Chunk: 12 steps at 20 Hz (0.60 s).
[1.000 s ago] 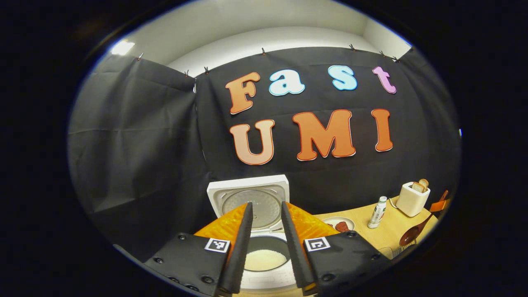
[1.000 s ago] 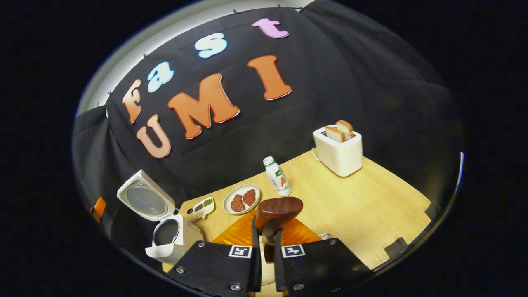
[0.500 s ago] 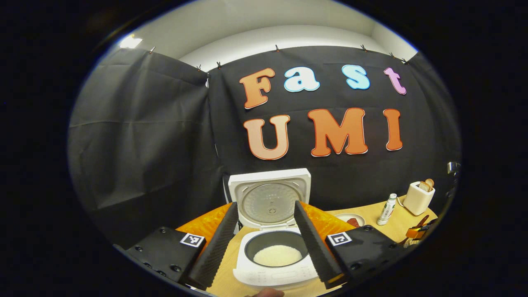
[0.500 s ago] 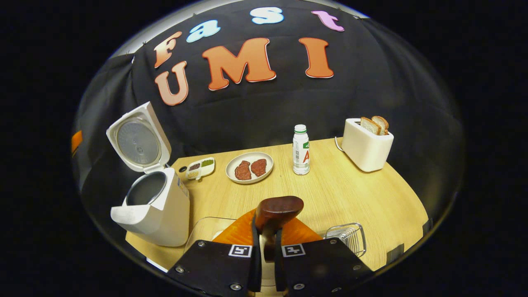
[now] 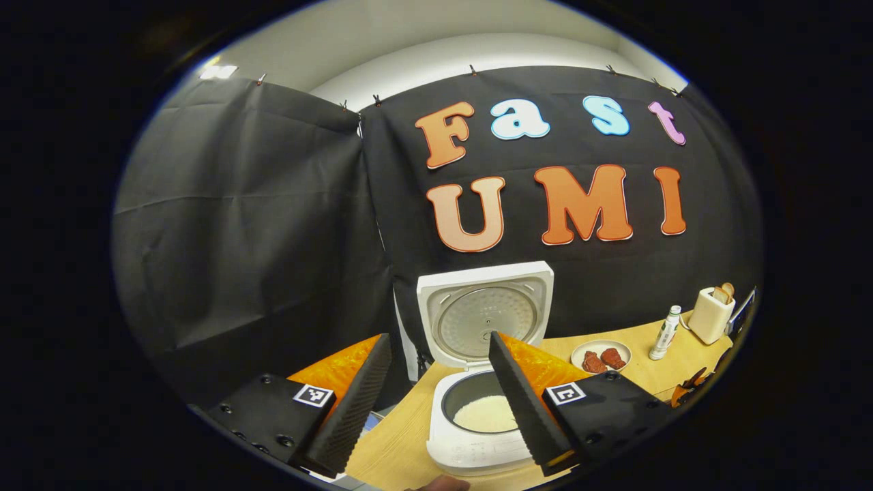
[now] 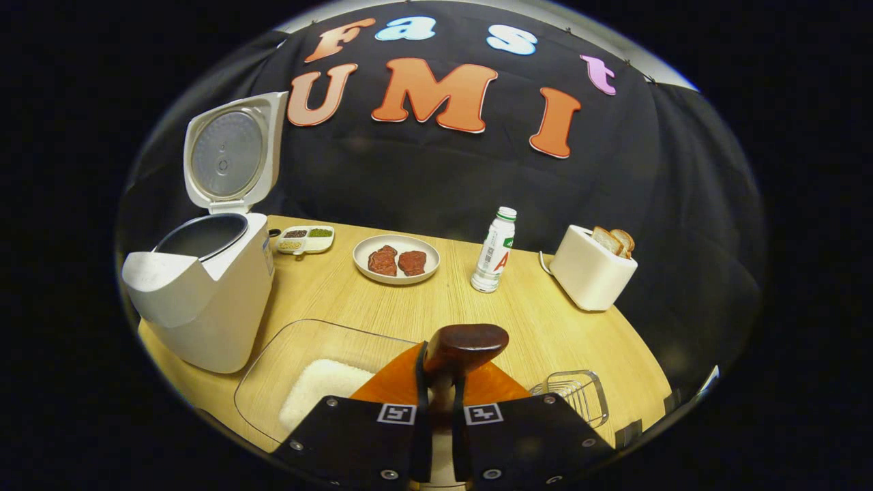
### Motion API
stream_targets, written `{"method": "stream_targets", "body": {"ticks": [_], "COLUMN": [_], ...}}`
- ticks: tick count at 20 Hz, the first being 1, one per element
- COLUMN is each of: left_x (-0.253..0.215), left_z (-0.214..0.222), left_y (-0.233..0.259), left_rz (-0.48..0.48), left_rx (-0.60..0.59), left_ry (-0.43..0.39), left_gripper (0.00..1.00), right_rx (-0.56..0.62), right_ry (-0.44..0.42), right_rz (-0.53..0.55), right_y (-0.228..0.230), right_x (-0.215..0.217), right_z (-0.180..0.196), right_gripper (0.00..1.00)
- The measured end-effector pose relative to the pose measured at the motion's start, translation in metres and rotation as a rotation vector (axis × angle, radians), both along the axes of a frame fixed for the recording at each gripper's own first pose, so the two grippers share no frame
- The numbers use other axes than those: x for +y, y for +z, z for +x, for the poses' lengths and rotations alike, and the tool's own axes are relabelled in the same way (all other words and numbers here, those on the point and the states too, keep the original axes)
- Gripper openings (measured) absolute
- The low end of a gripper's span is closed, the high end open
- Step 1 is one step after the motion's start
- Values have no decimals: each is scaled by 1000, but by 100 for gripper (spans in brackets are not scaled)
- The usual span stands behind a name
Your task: Close the left gripper, press the button to open the rice cooker; take a wooden spoon from the chopstick holder with the right hand, scoop a spoonful of rice and pour it into the rice cooker, then put the wooden spoon back into the chopstick holder.
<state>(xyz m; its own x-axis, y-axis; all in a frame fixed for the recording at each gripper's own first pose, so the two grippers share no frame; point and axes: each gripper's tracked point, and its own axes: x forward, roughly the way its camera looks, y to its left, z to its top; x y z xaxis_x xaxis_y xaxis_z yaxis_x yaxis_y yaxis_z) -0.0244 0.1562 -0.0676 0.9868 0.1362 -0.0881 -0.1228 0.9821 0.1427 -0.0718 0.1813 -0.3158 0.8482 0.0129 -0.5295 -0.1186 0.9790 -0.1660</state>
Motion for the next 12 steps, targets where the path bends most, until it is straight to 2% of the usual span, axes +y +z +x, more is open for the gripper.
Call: {"method": "stream_targets", "body": {"ticks": [2,4,7,12], "left_x": [2,6,12,19], "left_z": [3,5,8,10], "left_y": [-7,-12,-17,-25], "left_rz": [1,3,13,10], "left_rx": [20,33,47,63], "left_ry": [-2,-3,-7,-23], "left_gripper": [95,95,95,98], "right_rx": [-7,-6,32,136], "right_ry": [12,25,23,-54], "right_rz": [5,15,110,335], "right_y": [0,-2,0,1], "right_x": [13,24,42,55], "right_z": [-7,-12,-16,-19], "right_gripper": [12,11,11,11]}}
